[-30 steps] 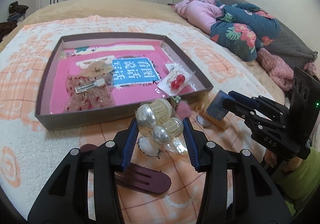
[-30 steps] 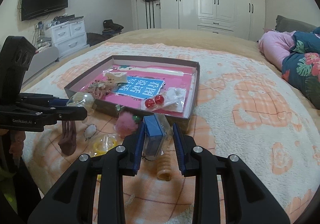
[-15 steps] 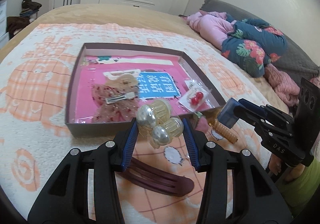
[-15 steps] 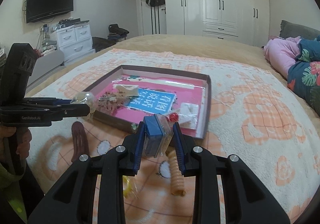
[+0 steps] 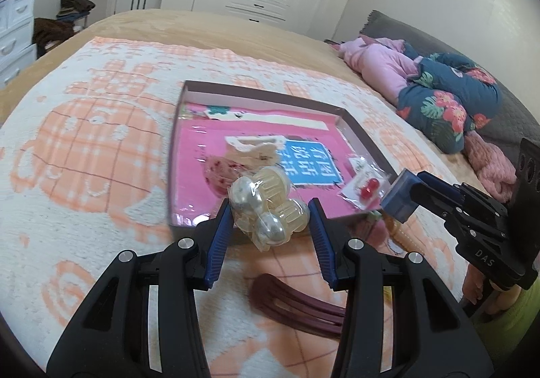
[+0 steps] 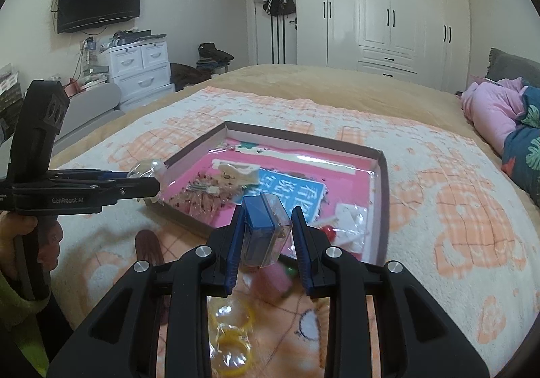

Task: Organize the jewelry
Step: 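Carry the pearl earrings and blue box toward the box with both tools, then lower the pearl earrings into the box with the left tool while the right tool places the blue box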

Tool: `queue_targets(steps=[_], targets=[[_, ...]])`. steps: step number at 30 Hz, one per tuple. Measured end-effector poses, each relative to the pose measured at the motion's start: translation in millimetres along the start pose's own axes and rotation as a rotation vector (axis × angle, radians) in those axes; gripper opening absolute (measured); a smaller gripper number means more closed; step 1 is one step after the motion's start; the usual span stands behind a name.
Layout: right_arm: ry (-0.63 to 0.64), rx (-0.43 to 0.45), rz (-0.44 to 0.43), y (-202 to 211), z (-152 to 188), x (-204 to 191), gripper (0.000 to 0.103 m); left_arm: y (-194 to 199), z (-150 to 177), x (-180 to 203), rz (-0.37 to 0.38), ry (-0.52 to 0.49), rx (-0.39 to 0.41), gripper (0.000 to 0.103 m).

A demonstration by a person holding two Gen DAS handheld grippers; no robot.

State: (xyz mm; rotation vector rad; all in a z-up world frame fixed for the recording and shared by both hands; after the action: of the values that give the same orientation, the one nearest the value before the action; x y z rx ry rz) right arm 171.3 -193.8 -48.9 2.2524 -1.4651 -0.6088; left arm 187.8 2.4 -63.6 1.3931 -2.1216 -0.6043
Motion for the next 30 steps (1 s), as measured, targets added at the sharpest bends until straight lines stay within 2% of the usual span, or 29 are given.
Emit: queue_targets(steps=[12, 21, 30], targets=[[0.01, -0.007, -0.008, -27.2, -13.4, -5.8, 0.027, -10.2, -8.4, -22.3, -0.032, 0.032, 0.008, 0.036], [0.005, -0.011, 0.005, -47.0, -19.9, -4.8, 0.027, -26.7, -23.7, -29.6, -0.054, 0.013, 0.001, 0.036], [-0.031, -0.024, 0.06, -64.0, -23.6, 6.8, 0.027, -47.1, -32.6, -34.6, -0.078, -0.004, -0.016, 0.036]])
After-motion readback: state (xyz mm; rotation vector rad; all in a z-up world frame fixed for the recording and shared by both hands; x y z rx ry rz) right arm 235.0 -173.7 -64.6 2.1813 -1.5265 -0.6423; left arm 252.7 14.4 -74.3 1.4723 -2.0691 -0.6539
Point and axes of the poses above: each gripper's, at about its wrist camera, not at the fingertips, and y roughly against the way its jaws point, x to its right, z to its underside, the point moved 5 cm from there along -y, roughly the way its jaws point, and after that the axes turned 8 degrees about -y, right-handed, at the moved point
